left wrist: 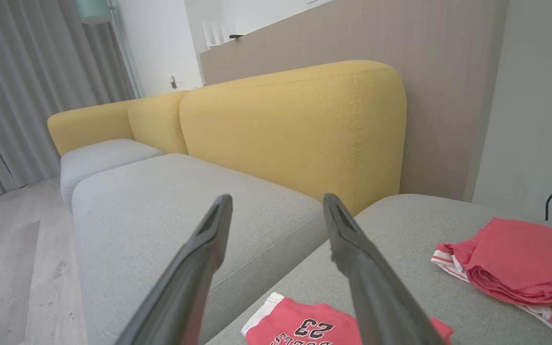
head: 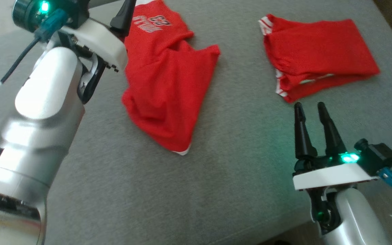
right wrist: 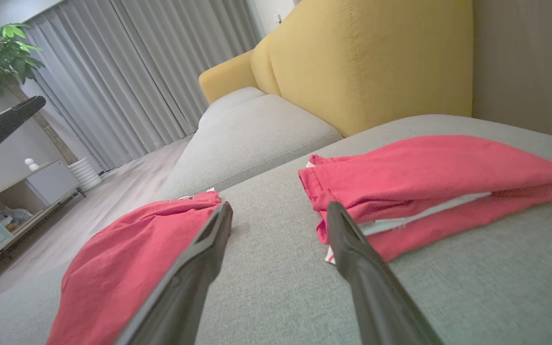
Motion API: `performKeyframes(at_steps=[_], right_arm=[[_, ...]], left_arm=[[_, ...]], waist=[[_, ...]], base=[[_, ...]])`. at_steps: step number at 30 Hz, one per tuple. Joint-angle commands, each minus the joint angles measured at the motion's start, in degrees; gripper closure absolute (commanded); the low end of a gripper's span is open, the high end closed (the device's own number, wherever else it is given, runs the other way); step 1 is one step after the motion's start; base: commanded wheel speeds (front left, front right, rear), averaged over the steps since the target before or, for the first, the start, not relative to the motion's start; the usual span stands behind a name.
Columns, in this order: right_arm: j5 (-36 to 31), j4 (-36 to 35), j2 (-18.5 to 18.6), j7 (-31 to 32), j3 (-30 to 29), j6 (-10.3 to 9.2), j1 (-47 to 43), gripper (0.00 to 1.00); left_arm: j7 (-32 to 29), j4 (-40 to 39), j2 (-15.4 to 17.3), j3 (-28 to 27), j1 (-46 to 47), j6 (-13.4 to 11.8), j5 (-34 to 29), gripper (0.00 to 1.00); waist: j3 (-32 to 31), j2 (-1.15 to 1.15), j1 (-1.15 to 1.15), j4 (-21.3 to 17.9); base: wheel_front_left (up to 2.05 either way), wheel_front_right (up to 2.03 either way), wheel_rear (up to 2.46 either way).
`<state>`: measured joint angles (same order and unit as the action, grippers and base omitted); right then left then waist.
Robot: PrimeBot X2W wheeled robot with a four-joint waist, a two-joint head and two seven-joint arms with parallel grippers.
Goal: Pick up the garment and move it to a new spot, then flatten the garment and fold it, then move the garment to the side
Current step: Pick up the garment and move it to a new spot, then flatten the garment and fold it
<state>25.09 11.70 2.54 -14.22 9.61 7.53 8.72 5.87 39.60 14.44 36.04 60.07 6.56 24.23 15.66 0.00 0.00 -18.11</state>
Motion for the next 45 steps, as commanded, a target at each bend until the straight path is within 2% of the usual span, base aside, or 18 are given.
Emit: performKeyframes(at_steps=[1, 4, 8, 15, 20, 23, 34, 39, 42, 45], right_arm=[[-0.71, -1.79, 0.33, -0.78, 0.38, -0.04, 0.16, 0.0], [-1.82, -1.53, 0.33, -0.78, -0.85, -0.04, -0.33, 0.0], [-3.28, -1.19, 0.33, -0.78, -2.77, -0.04, -1.3, 0.0], [-5.78, -0.84, 0.33, -0.78, -5.74, -0.04, -3.48, 0.0], [-6.78, -0.83, 0.33, -0.78, -7.1, -0.04, -4.35, 0.0], [-7.0, -0.81, 0.33, -0.78, -7.45, -0.04, -4.43, 0.0], [-8.6, -1.0, 0.33, -0.78, -6.74, -0.04, -3.66, 0.0], [-10.87, -0.29, 0.33, -0.6, -0.55, -0.04, -1.97, 0.0], [-12.31, 2.57, 0.33, 2.49, 3.39, -0.04, 0.28, 0.0], [-15.44, 6.16, 0.33, 6.66, 4.84, -0.04, 2.84, 0.0]], left_arm=[[1.22, -1.37, 2.16, -1.86, 1.3, 0.01, 0.65, 0.0], [3.38, -1.96, 2.76, -2.12, -1.22, -0.34, 1.12, 0.0], [6.2, -4.61, 3.56, -2.4, -7.12, -2.08, 1.49, 0.0], [8.68, -13.54, 3.1, -4.24, -22.63, -8.1, 3.19, 0.0], [9.07, -21.17, 1.58, -6.32, -33.89, -12.58, 3.9, 0.0], [9.1, -24.92, 0.25, -7.58, -38.94, -14.02, 3.55, 0.0], [9.12, -27.67, -2.52, -9.19, -42.87, -13.41, 0.57, 0.0], [9.12, -27.79, -3.99, -10.35, -42.98, -12.63, 0.0, 0.0], [9.12, -27.5, -4.78, -10.94, -43.05, -11.9, -0.41, 0.0], [9.12, -27.04, -5.77, -11.44, -42.78, -11.11, -0.91, 0.0]], waist=[[-1.1, 0.0, 0.0, 2.37], [-2.39, 0.0, 0.0, 5.05], [-4.57, 0.0, 0.0, 8.78], [-7.75, 0.0, 0.0, 15.28], [-8.61, 0.0, 0.0, 18.38], [-8.53, 0.0, 0.0, 19.43], [-8.43, 0.0, 0.0, 20.61], [-7.0, 0.0, 0.0, 22.57], [-5.77, 0.0, 0.0, 24.14], [-4.63, 0.0, 0.0, 25.93]], base=[[0.0, 0.0, 0.0], [0.0, 0.0, 0.0], [0.0, 0.0, 0.0], [0.0, 0.0, 0.0], [0.0, 0.0, 0.0], [0.0, 0.0, 0.0], [0.0, 0.0, 0.0], [0.0, 0.0, 0.0], [0.0, 0.0, 0.0], [0.0, 0.0, 0.0]])
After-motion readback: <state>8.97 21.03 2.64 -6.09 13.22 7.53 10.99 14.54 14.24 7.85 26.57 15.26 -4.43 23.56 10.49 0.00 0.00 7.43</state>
